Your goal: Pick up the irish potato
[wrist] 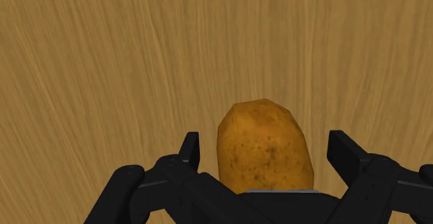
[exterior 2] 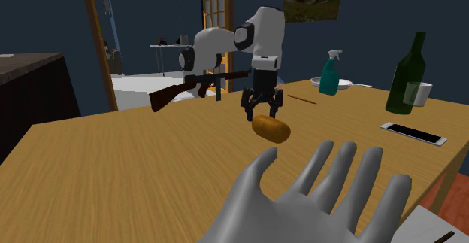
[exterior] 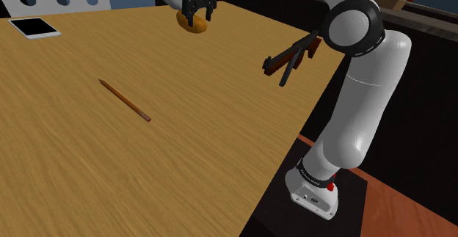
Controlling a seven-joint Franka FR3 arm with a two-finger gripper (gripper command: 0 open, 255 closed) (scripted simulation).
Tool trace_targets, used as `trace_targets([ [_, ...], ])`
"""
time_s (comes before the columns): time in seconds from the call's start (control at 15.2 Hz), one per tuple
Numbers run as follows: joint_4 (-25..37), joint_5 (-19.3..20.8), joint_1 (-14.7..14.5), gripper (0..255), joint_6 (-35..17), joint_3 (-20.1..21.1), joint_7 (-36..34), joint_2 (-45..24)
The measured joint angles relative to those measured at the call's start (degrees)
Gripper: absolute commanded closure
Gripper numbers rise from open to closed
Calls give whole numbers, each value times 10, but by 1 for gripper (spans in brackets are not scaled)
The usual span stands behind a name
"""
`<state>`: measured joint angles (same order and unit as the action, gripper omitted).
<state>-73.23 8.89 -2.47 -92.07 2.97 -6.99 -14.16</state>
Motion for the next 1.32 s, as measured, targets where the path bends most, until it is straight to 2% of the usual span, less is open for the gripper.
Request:
trace_targets([
  [0.07,-5,0,0,255,-4,0,-1,1],
  [0.79,-4,0,0,255,-3,0,0,1],
  [1.32,106,2,-4,255,72,0,8,-33],
])
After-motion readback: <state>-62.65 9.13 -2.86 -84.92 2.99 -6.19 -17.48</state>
